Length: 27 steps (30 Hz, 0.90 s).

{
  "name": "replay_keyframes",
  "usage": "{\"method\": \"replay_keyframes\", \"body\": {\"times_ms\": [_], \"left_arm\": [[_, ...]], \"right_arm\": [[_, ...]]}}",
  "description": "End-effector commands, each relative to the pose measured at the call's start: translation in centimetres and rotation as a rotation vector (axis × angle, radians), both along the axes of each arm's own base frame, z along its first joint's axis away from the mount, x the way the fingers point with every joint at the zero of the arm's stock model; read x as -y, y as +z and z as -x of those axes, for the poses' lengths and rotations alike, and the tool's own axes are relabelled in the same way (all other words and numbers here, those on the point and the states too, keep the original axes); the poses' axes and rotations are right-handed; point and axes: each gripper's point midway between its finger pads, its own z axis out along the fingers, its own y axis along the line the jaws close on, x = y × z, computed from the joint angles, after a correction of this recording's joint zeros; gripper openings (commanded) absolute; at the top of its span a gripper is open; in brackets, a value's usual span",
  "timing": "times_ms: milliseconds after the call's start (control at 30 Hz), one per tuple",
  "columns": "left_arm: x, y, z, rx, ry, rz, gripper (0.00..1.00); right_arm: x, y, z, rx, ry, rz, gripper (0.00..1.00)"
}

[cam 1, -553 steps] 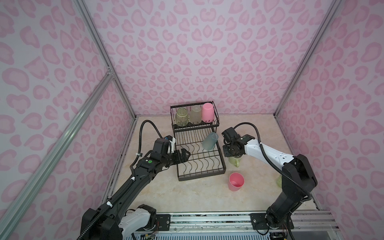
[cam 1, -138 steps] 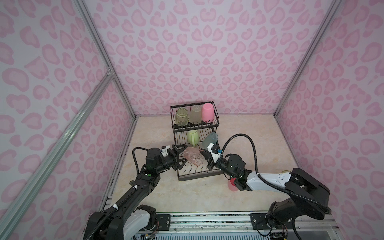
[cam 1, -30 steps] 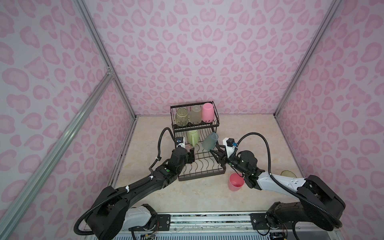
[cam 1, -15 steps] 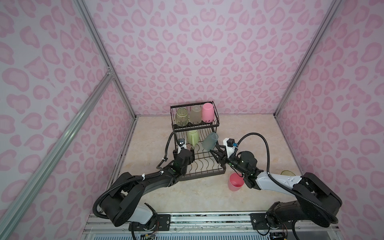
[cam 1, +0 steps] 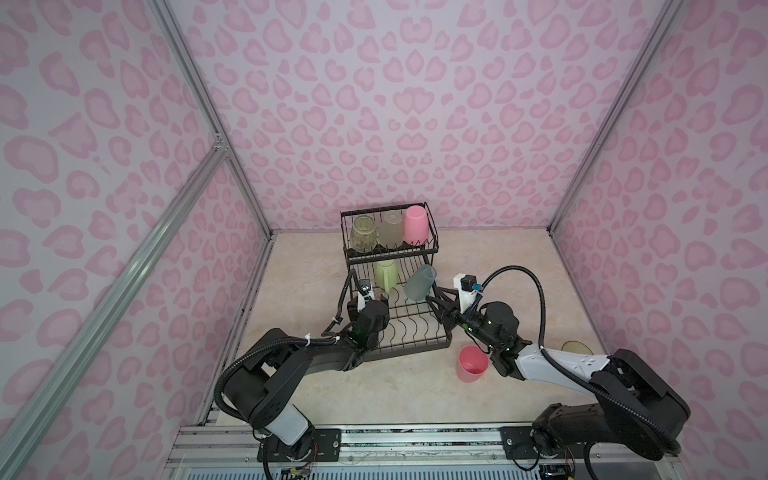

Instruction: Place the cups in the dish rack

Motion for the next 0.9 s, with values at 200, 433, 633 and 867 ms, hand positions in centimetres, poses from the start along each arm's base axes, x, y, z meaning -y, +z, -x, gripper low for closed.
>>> {"method": "replay_keyframes", "body": {"times_ms": [200,433,633,867], "left_arm": [[-0.1,-0.1,-1.2,0.031,0.042,0.016,0.51],[-0.7,-0.7,-1.6,0.022,0.064,0.024,0.53],[-0.7,-1.0,-1.5,0.01,0.056,0.037,0.59],[-0.4,-0.9,-1.3,-0.001,0.043,0.057,0.81]], "right_arm": [[2.6,-2.0,0.1,-0.104,-0.123,0.08,0.5],[5.1,-4.1,0.1,-0.246,-0.252,0.208,0.48],[7.9,-5.3,1.0,-0.373,-0.376,0.297,0.48],[13.2,-5.1,1.5,-0.492,-0.605,0.374,0.48]]}}
